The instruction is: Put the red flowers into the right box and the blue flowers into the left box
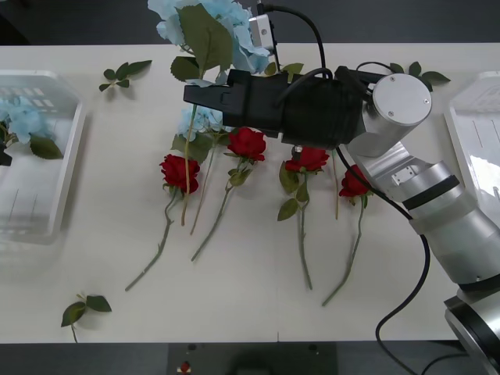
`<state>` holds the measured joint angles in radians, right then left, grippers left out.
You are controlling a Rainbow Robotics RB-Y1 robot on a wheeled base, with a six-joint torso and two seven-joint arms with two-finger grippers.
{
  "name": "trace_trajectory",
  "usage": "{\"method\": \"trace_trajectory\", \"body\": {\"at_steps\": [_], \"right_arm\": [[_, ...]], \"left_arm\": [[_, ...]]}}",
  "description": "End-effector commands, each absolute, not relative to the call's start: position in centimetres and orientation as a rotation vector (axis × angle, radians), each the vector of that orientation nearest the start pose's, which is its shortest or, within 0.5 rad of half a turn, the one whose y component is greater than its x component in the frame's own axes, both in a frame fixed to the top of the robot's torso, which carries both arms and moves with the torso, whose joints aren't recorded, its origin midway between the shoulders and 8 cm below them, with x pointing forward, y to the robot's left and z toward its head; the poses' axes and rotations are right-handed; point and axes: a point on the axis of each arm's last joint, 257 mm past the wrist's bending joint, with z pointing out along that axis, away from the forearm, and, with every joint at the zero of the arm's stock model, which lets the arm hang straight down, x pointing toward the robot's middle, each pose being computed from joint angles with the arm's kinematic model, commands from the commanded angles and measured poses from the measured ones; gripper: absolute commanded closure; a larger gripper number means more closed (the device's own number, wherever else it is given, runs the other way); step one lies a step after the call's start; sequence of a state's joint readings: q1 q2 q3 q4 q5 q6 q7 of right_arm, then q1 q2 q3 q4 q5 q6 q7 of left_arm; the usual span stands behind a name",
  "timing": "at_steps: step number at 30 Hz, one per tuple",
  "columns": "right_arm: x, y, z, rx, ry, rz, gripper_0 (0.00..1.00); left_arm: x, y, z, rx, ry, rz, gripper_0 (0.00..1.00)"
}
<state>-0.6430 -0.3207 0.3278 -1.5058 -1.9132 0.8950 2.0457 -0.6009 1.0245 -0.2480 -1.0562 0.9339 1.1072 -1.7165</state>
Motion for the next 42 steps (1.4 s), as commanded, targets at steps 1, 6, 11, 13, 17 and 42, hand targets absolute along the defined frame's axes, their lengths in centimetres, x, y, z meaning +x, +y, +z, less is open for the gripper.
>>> {"method": "trace_trajectory", "body": {"at_steps": [1,6,11,13,17,42], "right_arm": [[43.3,11.4,0.5,-0.721,1.508,1.596,1.0],[43.3,12.0,0.7,-0.705,1.494,1.61,1.0],[43.6,12.2,0.4,-0.703,1.494,1.604,1.0],[43.5,12.6,0.4,-0.702,1.488,1.611,1.0],[43.6,13.0,0.5,-0.69,1.477,1.614,1.0],[43.7,13.1,0.3,-0.694,1.46,1.596,1.0]], "left_arm": [[54.5,51.2,-17.8,0.193,2.536,0.169,0.0],[53.4,47.7,-16.0,0.352,2.529,-0.022,0.0],[51.9,42.7,-14.8,0.519,2.482,-0.275,0.0],[51.3,40.4,-14.1,0.602,2.436,-0.381,0.0],[50.4,37.0,-12.5,0.73,2.334,-0.531,0.0],[41.2,16.4,-3.9,1.134,1.644,-1.457,0.0]]}}
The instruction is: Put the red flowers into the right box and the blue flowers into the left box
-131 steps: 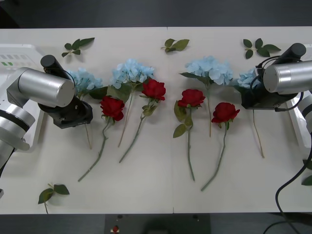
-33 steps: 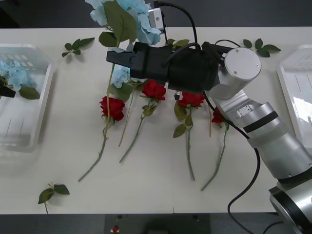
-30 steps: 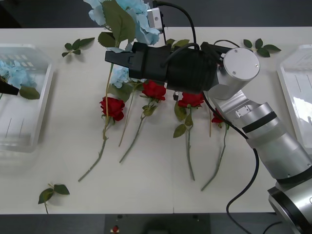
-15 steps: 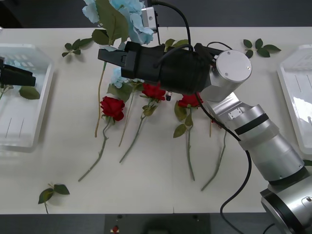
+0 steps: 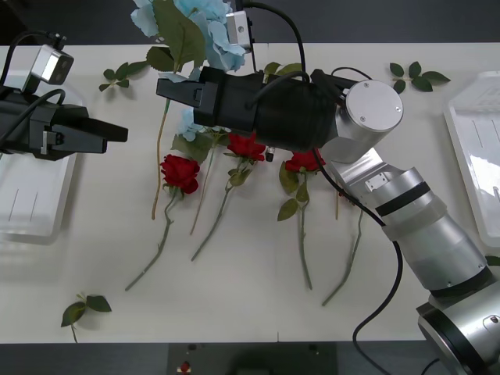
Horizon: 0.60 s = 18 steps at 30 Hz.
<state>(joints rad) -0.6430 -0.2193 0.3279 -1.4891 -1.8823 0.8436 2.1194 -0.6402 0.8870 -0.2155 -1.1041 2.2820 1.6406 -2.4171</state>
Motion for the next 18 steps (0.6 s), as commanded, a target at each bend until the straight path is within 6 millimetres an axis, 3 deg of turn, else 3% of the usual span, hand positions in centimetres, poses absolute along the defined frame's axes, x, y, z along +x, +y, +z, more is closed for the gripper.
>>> {"method": "trace_trajectory", "body": {"at_steps": [1,9,18], "right_arm": [[43.7,13.1,0.3,-0.697,1.46,1.596,1.0],[43.7,13.0,0.2,-0.697,1.459,1.589,1.0],[43.8,13.0,0.1,-0.702,1.454,1.582,1.0]], "left_arm": [[40.9,15.9,-3.7,1.144,1.623,-1.471,0.0],[40.0,12.6,-2.8,1.175,1.535,-1.526,0.0],[40.3,10.5,-3.7,1.174,1.531,-1.533,0.0]]}}
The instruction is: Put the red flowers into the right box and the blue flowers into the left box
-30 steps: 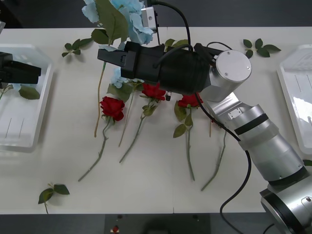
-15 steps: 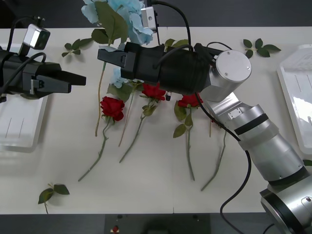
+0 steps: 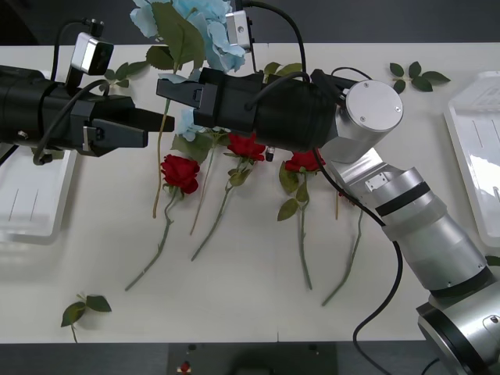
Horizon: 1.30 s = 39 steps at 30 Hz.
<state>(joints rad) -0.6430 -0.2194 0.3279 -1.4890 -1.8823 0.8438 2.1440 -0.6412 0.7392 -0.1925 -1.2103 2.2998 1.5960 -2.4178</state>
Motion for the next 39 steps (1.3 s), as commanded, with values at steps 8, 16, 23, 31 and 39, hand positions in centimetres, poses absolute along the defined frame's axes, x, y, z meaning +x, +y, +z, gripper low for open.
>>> {"method": "trace_trajectory", "body": {"at_steps": [8,16,23,31,39], "right_arm": [[43.8,13.0,0.1,-0.706,1.452,1.576,1.0],[43.8,12.9,0.0,-0.706,1.453,1.574,1.0],[43.8,12.9,0.0,-0.705,1.453,1.575,1.0],[43.9,12.8,0.0,-0.705,1.454,1.575,1.0],[44.7,11.8,0.0,-0.72,1.449,1.521,0.06]], "left_arm": [[40.3,10.3,-5.5,1.203,1.59,-1.506,0.02],[40.0,10.1,-6.1,1.212,1.603,-1.514,1.0],[40.0,10.1,-6.0,1.211,1.603,-1.516,1.0],[40.1,10.1,-5.9,1.204,1.607,-1.52,1.0],[40.1,10.2,-5.8,1.198,1.608,-1.525,1.0]]}}
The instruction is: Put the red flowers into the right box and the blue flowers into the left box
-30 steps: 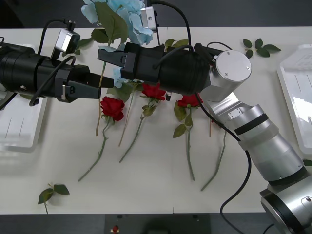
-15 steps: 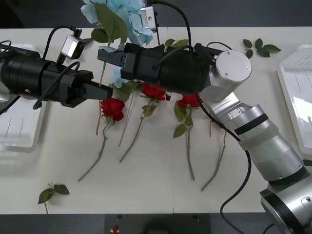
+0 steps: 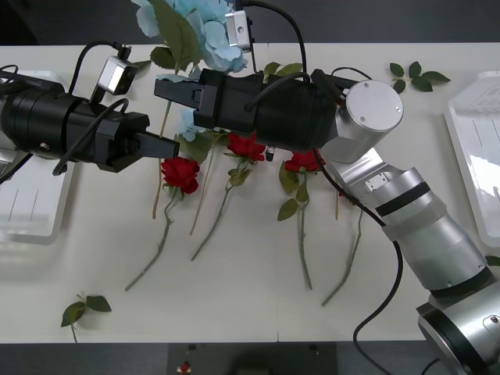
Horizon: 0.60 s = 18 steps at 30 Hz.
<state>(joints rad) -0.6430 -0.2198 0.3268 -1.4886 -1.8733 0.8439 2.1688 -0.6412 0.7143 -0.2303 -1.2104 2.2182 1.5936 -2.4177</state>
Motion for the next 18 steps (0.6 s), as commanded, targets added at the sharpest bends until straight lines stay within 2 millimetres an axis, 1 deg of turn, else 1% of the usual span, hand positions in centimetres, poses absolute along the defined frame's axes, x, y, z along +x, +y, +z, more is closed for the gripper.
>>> {"method": "trace_trajectory", "body": {"at_steps": [1,5,10,16,17,18], "right_arm": [[44.9,11.5,0.1,-0.719,1.445,1.514,0.0],[44.9,11.1,0.3,-0.736,1.438,1.507,0.0],[44.9,11.0,0.2,-0.744,1.435,1.497,0.0],[45.0,10.8,0.5,-0.75,1.421,1.485,0.0],[45.1,10.7,0.5,-0.75,1.419,1.482,0.0],[45.1,10.7,0.4,-0.746,1.421,1.482,0.0]], "left_arm": [[40.1,10.2,-5.7,1.198,1.606,-1.526,1.0],[40.1,10.4,-5.6,1.192,1.607,-1.528,1.0],[40.4,11.9,-5.0,1.182,1.625,-1.5,1.0],[41.8,16.1,-4.0,1.14,1.692,-1.386,1.0],[42.2,17.5,-3.7,1.123,1.716,-1.349,1.0],[42.5,18.1,-3.6,1.112,1.729,-1.333,1.0]]}}
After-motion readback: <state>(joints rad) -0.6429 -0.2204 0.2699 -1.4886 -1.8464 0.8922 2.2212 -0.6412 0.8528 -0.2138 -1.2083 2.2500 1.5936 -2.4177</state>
